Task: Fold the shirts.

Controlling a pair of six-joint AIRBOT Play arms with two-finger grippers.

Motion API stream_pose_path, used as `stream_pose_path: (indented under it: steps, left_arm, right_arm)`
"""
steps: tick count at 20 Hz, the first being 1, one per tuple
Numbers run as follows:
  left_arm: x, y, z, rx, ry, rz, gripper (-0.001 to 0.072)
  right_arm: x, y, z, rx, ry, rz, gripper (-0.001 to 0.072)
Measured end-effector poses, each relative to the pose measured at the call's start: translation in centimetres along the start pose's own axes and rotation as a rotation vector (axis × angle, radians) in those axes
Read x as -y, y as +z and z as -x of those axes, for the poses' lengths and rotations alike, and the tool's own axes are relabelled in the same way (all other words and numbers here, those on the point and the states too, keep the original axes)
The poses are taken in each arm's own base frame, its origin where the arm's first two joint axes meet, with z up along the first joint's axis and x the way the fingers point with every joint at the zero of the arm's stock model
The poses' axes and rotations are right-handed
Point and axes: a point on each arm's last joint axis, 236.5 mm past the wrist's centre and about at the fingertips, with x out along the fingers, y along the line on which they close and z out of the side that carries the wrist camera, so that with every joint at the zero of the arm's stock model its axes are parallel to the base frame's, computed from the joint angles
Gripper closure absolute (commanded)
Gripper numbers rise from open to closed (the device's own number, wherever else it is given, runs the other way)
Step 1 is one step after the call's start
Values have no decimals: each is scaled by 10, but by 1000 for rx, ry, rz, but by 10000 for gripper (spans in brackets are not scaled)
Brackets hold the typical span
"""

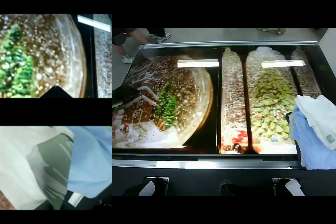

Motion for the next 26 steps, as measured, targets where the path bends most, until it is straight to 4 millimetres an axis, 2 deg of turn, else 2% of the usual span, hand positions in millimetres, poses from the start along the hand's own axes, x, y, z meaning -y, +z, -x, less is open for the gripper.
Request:
stream_pose_path:
  steps: [3, 7, 8, 10, 11, 13, 15, 16, 17, 18, 19, 20, 21, 22, 23, 24, 25, 26]
  left_arm:
    - [0, 0, 0, 0, 0, -1, 674]
    - [0, 0, 0, 0, 0, 0, 674]
    - [0, 0, 0, 0, 0, 1, 674]
    - [0, 0, 0, -1, -1, 2, 674]
    - [0, 0, 0, -1, -1, 2, 674]
    - [1, 1, 0, 3, -5, 5, 675]
    - [6, 14, 4, 45, -14, 8, 677]
    - [9, 25, 7, 83, -18, 4, 678]
    - [12, 39, 10, 126, -17, -6, 679]
    - [15, 55, 12, 169, -12, -26, 679]
    - [18, 67, 11, 186, -2, -50, 679]
    - [21, 75, 7, 181, 14, -74, 678]
    - [22, 76, -2, 143, 38, -101, 675]
    - [20, 69, -14, 74, 73, -134, 580]
    - [18, 56, -27, -5, 109, -160, 239]
    - [13, 37, -41, -103, 145, -179, 8]
    - [9, 11, -54, -217, 176, -184, 9]
    - [3, -17, -62, -336, 204, -185, 12]
  right_arm:
    - [36, -17, -35, -103, -115, -18, 660]
    - [61, -20, -67, -128, -186, -25, 659]
    - [66, -20, -72, -130, -201, -25, 637]
    - [74, -19, -78, -125, -227, -25, 160]
    - [77, -18, -79, -118, -238, -23, 140]
    - [75, -6, -78, -73, -231, 5, 147]
    - [61, 20, -60, 36, -194, 45, 215]
    - [42, 39, -46, 122, -142, 73, 215]
    - [9, 58, -26, 223, -55, 122, 215]
    - [-32, 76, 0, 344, 42, 192, 215]
    - [-73, 84, 24, 442, 126, 267, 215]
    - [-120, 83, 47, 529, 218, 357, 215]
    - [-164, 71, 63, 578, 302, 450, 214]
    - [-207, 49, 71, 599, 374, 551, 214]
    - [-240, 23, 68, 583, 413, 645, 214]
    - [-265, -5, 56, 537, 427, 732, 214]
    - [-286, -40, 35, 458, 426, 818, 214]
    - [-298, -75, 9, 353, 405, 892, 213]
